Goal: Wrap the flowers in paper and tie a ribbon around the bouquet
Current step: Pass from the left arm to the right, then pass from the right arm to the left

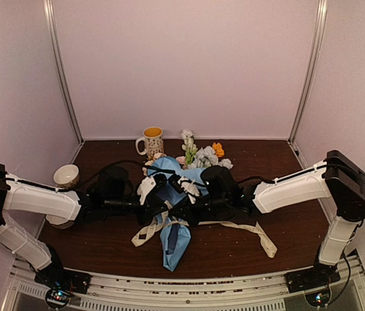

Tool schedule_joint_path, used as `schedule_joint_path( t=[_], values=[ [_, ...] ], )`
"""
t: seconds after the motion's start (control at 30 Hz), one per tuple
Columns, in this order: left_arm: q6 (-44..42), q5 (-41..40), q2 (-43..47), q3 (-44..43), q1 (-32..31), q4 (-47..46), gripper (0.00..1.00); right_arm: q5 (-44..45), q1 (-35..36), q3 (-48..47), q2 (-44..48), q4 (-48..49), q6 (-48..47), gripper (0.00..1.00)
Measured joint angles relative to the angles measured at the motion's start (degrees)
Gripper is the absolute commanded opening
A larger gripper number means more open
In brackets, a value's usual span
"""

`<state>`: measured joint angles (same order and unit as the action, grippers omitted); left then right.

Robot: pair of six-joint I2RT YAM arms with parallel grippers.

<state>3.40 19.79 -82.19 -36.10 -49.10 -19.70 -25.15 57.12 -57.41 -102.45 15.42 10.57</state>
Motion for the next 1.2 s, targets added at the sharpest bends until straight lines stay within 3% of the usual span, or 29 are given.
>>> schedule_joint_path(
  t=[0.03,0.2,0.33,0.43,0.6,0.83,1.0,1.2],
  values=[
    [0.0,0.0,0.0,0.0,0.07,0.02,0.03,0.13,0.0,0.13,0.0,0.35,0.37,0.0],
    [-0.35,-0.37,0.09,0.09,0.28,0.55,0.36,0.85,0.0,0.85,0.0,1.14,1.22,0.0],
    [-1.01,-3.67,0.7,2.38,0.42,0.87,0.4,1.09,-0.04,1.25,0.02,1.33,1.44,0.0],
    [-1.66,-6.08,-0.98,2.95,0.46,3.1,0.32,1.09,-0.04,1.4,0.07,1.57,1.49,0.0],
    [-2.1,-7.96,-4.63,2.75,0.63,5.29,0.0,1.09,-0.04,1.55,0.11,1.79,1.68,0.0],
    [-1.7,-7.98,0.35,2.75,0.66,6.62,0.0,1.22,-0.04,2.86,0.42,2.29,1.77,0.01],
    [-1.25,-5.16,8.66,2.54,0.61,6.51,0.0,1.29,-0.02,3.48,0.59,2.38,2.08,0.27],
    [-0.61,-2.27,7.48,-0.31,0.13,5.11,0.0,1.64,-0.02,6.14,3.78,2.56,2.89,0.41]
  ],
)
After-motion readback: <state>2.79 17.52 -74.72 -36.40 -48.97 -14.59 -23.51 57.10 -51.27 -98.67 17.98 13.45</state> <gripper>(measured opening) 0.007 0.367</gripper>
